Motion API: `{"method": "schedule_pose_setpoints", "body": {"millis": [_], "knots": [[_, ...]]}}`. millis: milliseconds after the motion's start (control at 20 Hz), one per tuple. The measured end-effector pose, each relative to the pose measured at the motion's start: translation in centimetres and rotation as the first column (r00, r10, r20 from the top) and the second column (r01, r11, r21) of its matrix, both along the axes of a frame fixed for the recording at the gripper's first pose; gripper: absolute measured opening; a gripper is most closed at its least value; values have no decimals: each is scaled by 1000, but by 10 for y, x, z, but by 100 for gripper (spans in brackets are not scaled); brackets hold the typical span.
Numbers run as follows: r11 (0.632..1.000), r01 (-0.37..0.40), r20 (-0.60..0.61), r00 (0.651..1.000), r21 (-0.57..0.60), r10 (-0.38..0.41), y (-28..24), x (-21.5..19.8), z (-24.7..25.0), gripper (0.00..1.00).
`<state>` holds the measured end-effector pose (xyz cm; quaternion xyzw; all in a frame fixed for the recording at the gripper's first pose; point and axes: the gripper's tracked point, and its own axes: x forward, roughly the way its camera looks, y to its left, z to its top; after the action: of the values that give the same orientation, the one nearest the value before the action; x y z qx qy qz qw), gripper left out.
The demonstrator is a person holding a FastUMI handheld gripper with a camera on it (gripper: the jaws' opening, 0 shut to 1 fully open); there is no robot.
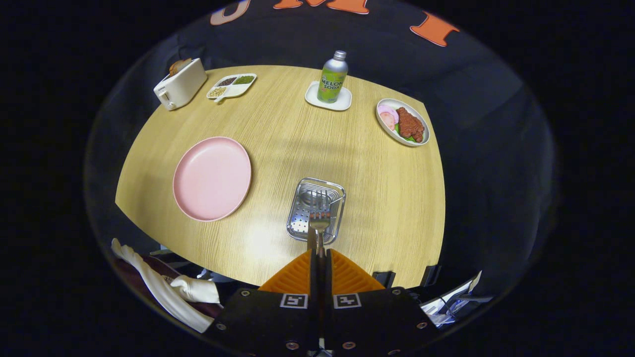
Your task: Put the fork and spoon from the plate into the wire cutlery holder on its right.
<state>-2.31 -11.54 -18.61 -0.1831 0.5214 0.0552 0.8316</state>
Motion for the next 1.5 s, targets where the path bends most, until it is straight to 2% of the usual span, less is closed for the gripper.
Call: {"method": "schedule_pose_setpoints", "body": {"millis": [250, 600, 850, 1050, 1150, 1250, 1350, 1500], "knots": [[1000, -21, -134, 991, -19, 18, -1, 6, -19, 5], [999, -22, -226, 974, -25, 15, 7, 20, -40, 5], [1000, -18, -214, 977, -14, 14, 12, 28, -47, 8], [1000, -18, -151, 988, 19, 20, 17, 33, -36, 11], [999, -5, -100, 995, 36, 9, 17, 36, -25, 18], [999, 8, -34, 999, 53, -6, 18, 40, -10, 35], [997, 17, 49, 999, 71, -21, 21, 48, 8, 58], [993, 32, 199, 978, 118, -55, 31, 71, 40, 89]]}}
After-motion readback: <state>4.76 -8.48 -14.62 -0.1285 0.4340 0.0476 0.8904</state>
